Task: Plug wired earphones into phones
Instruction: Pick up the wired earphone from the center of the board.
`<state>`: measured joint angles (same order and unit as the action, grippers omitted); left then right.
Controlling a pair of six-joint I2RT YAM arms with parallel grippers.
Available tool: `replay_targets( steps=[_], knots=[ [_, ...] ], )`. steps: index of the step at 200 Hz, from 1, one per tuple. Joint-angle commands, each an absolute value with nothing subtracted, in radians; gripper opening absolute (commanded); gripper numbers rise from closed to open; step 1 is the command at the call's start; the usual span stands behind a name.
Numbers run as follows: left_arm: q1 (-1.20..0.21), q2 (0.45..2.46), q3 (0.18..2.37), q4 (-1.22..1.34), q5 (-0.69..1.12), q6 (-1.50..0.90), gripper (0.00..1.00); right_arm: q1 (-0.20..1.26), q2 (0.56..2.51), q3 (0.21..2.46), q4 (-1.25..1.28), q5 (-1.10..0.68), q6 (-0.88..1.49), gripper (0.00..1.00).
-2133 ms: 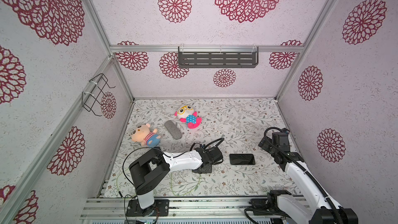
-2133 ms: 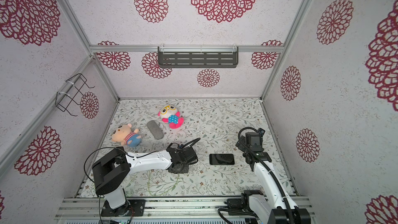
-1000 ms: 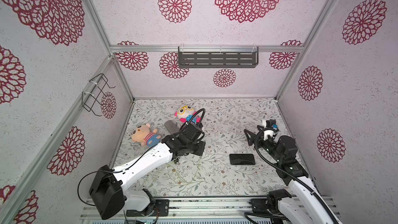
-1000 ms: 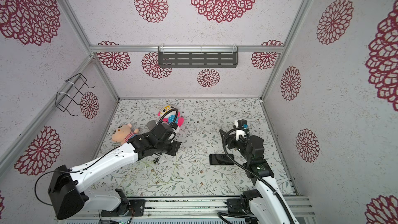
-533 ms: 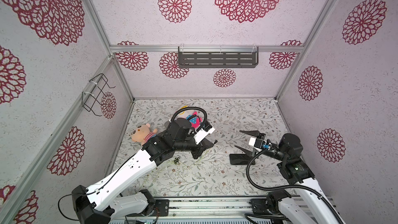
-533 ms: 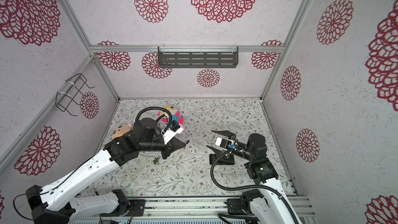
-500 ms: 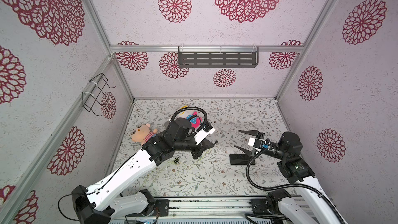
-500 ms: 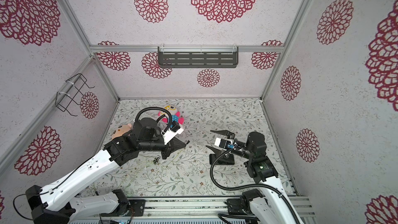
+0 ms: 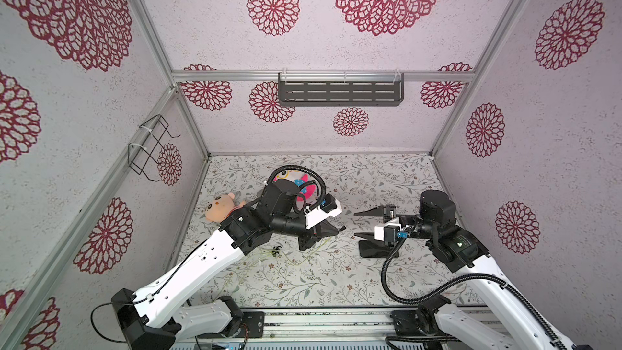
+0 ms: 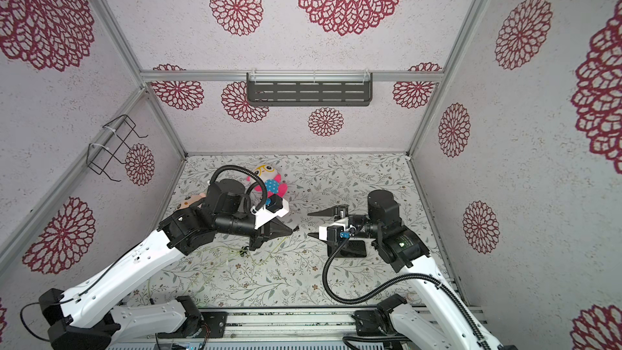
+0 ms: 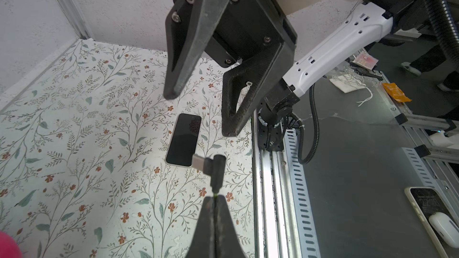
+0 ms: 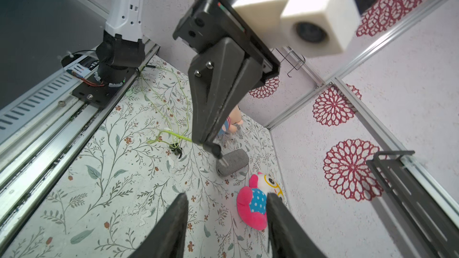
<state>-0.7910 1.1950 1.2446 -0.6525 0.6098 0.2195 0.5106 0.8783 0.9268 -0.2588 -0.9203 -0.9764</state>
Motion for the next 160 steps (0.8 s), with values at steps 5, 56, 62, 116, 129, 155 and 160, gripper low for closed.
replay_targets(
  steps=[5, 56, 62, 116, 129, 155, 160],
  knots=[
    [-0.785, 1.203, 1.27, -0.692, 0.64, 0.277, 0.0, 0.552, 0.9, 0.974, -0.329, -0.903, -1.077, 0.49],
    [-0.786, 1.219, 1.284, -0.725, 0.679, 0.288, 0.0, 0.599, 0.931, 0.993, -0.341, -0.847, -1.125, 0.45],
    [-0.786, 1.22, 1.285, -0.727, 0.679, 0.288, 0.0, 0.604, 0.934, 0.994, -0.339, -0.846, -1.127, 0.45],
    [-0.787, 1.236, 1.307, -0.764, 0.691, 0.308, 0.0, 0.645, 0.965, 1.014, -0.34, -0.831, -1.144, 0.36],
    [-0.787, 1.235, 1.307, -0.765, 0.683, 0.311, 0.0, 0.649, 0.97, 1.019, -0.354, -0.828, -1.155, 0.31],
    [-0.787, 1.23, 1.305, -0.763, 0.674, 0.316, 0.0, 0.652, 0.972, 1.022, -0.371, -0.815, -1.169, 0.19],
    [-0.786, 1.229, 1.304, -0.76, 0.673, 0.316, 0.0, 0.652, 0.972, 1.02, -0.371, -0.815, -1.169, 0.18]
  ],
)
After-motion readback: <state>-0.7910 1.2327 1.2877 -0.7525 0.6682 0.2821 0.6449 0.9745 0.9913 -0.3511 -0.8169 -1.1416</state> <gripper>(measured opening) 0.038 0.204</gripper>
